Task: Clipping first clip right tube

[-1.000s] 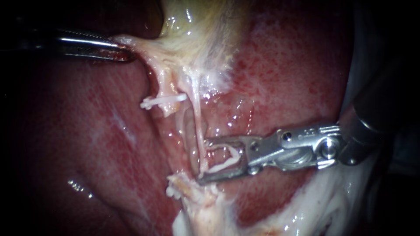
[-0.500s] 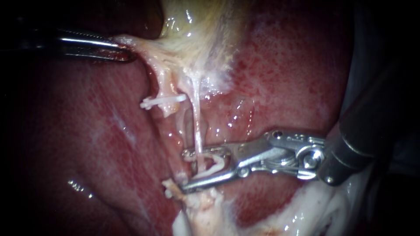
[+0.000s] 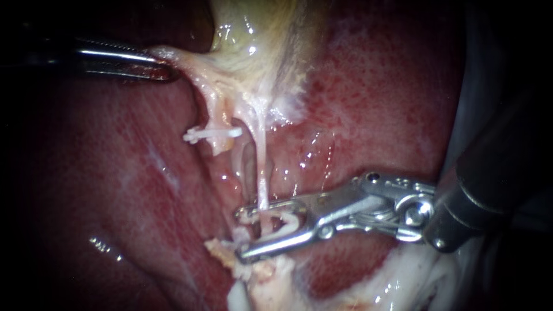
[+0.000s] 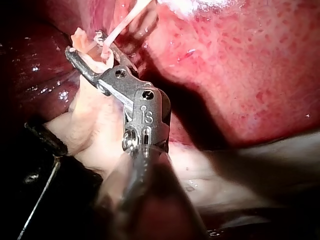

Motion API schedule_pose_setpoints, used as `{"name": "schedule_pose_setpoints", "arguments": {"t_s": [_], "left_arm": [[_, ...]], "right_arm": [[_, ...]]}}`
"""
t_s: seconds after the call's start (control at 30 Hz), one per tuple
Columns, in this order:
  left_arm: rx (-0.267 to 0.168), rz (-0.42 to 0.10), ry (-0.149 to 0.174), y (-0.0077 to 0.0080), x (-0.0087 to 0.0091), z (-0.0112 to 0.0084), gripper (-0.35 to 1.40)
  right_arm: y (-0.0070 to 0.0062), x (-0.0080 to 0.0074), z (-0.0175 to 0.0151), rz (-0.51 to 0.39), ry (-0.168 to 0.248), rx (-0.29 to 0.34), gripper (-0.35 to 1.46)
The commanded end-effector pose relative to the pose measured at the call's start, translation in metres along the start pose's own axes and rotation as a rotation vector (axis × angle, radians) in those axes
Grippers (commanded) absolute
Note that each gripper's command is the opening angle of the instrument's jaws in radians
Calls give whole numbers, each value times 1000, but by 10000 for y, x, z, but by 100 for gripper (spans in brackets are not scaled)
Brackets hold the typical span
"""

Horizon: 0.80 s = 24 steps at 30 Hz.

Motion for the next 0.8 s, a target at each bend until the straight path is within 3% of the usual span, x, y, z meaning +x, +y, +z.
{"name": "schedule_pose_setpoints", "arguments": {"t_s": [0.03, 0.27, 0.5, 0.8], "left_arm": [[2, 1, 0, 0, 0, 1, -35], [6, 1, 1, 1, -1, 3, -35], [6, 1, 1, 1, -1, 2, -35], [5, 1, 1, 0, -1, 3, -35]], "right_arm": [[0, 0, 0, 0, 0, 0, 15], [-2, 2, -5, 14, -2, 6, -35], [-2, 4, -5, 72, -14, 17, -35], [0, 2, -5, 64, -29, 30, -35]]}}
